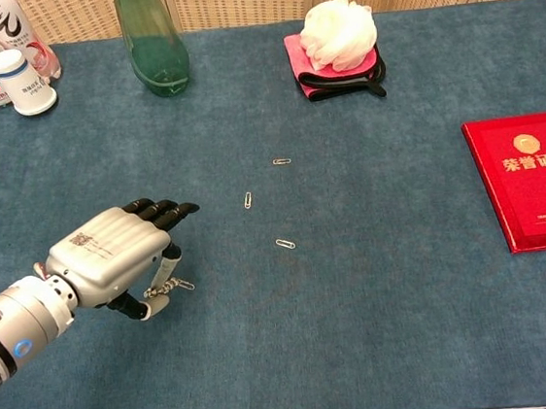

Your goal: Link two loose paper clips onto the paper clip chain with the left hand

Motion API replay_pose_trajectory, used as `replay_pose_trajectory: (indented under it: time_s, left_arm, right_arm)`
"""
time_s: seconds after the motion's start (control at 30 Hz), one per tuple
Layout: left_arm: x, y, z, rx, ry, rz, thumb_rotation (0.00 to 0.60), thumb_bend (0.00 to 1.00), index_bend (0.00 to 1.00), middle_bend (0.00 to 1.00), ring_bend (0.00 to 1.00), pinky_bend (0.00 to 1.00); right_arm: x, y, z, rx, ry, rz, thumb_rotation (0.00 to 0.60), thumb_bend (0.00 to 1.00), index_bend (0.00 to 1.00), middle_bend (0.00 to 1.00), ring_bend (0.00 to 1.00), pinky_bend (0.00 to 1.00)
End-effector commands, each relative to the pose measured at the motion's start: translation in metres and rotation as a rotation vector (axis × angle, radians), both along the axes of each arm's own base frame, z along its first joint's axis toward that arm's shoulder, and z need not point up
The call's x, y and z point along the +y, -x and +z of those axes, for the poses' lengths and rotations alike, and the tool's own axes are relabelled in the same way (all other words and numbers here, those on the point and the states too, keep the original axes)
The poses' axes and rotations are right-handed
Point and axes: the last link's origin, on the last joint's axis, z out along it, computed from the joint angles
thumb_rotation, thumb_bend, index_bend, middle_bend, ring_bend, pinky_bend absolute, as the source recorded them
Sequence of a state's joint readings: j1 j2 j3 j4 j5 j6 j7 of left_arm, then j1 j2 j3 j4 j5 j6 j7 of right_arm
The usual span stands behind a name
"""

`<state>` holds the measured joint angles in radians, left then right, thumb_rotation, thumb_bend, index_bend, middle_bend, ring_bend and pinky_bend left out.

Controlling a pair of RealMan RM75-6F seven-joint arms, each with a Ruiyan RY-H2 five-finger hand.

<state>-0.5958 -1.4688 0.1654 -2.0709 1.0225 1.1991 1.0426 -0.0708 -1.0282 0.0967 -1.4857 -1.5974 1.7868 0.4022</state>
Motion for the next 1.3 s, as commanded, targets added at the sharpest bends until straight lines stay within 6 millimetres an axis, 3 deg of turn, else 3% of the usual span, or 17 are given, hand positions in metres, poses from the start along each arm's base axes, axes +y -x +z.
replay_pose_trajectory:
  time_s: [0.03, 0.27, 0.63, 1.3]
  left_arm:
    - [0.004, -0.003, 0.003, -0.009, -0.014, -0.003, 0.6, 0.32, 0.61, 0.0, 0.0, 0.08]
    - [0.02, -0.011, 0.003, -0.025, -0.035, 0.0, 0.6, 0.32, 0.61, 0.0, 0.0, 0.08]
    - [0.041, -0.026, -0.013, -0.009, -0.025, -0.016, 0.6, 0.32, 0.61, 0.0, 0.0, 0.08]
    - [0.066, -0.048, -0.026, -0.014, -0.049, -0.03, 0.6, 0.32, 0.61, 0.0, 0.0, 0.08]
  right_arm:
    - [0.001, 0.0, 0.0, -0.001, 0.003, 0.003, 0.6, 0.3, 0.13, 0.15, 0.08, 0.29]
    - [0.005, -0.001, 0.001, -0.008, 0.009, 0.017, 0.6, 0.3, 0.13, 0.15, 0.08, 0.29]
    - [0.012, 0.002, 0.007, -0.03, 0.035, 0.03, 0.6, 0.3, 0.13, 0.15, 0.08, 0.29]
    - [0.018, 0.004, 0.013, -0.06, 0.059, 0.043, 0.6, 0.3, 0.14, 0.15, 0.08, 0.29]
